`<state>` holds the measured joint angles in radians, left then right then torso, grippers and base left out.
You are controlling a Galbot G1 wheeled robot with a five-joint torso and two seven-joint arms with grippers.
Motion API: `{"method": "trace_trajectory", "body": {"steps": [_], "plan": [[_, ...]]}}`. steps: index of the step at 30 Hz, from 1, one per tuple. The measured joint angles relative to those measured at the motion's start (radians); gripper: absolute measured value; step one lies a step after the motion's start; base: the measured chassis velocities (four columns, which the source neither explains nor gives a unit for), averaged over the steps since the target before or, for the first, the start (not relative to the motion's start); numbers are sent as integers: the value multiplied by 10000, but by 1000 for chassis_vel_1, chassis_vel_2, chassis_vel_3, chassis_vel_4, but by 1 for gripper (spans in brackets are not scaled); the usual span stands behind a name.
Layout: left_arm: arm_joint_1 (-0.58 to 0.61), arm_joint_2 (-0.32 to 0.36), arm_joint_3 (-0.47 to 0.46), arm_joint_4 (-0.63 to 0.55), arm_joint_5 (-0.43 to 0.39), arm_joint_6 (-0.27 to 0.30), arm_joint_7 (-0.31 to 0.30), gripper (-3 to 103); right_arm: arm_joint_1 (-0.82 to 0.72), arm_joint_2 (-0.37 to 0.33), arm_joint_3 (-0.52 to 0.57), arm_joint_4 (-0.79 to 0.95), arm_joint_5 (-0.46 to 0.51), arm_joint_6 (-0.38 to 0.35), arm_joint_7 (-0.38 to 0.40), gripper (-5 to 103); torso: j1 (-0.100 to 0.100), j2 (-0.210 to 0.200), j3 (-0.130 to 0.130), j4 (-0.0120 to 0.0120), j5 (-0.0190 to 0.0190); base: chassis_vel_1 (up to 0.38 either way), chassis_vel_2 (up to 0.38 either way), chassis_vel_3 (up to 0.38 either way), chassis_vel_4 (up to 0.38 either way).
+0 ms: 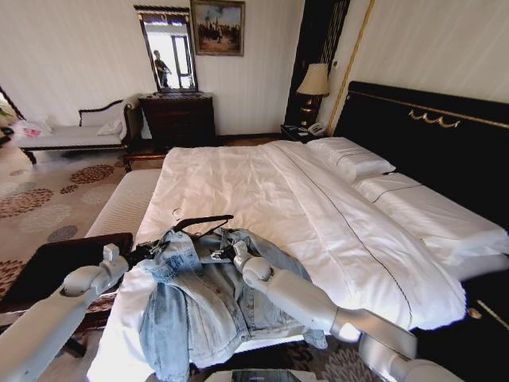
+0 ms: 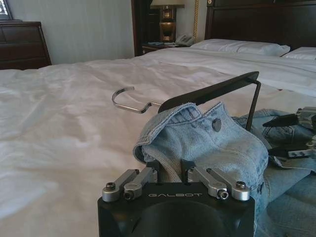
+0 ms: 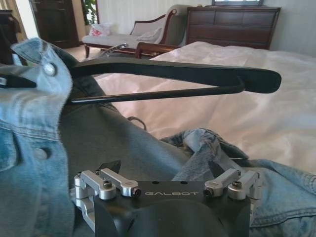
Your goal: Pick up the clothes from the bed and hang them on the clothes hanger.
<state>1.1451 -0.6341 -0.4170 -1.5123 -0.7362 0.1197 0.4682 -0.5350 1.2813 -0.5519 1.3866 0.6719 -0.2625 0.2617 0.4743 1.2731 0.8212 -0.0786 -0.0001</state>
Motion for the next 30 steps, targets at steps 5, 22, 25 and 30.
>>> {"method": "trace_trajectory", "body": {"steps": [5, 22, 25, 30], "plan": [[73, -18, 29, -210, 2, 45, -43, 21, -83, 41, 93, -321, -457, 27, 207, 99, 0, 0, 0, 0, 0, 0, 0, 0, 0], [426, 122, -139, -532, -42, 83, -81, 21, 42, 715, 58, -1864, -304, -9, 252, 73, 0, -1, 0, -1, 0, 0, 0, 0, 0], [466, 136, -167, -537, -46, 83, -81, 21, 43, 730, 70, -1881, -219, -18, 293, 67, 0, 0, 1, -1, 0, 0, 0, 0, 0], [587, 143, -241, -552, -31, 58, -68, 21, 86, 728, 226, -1815, 127, -26, 462, 45, 0, 0, 0, -1, 0, 0, 0, 0, 0]]}}
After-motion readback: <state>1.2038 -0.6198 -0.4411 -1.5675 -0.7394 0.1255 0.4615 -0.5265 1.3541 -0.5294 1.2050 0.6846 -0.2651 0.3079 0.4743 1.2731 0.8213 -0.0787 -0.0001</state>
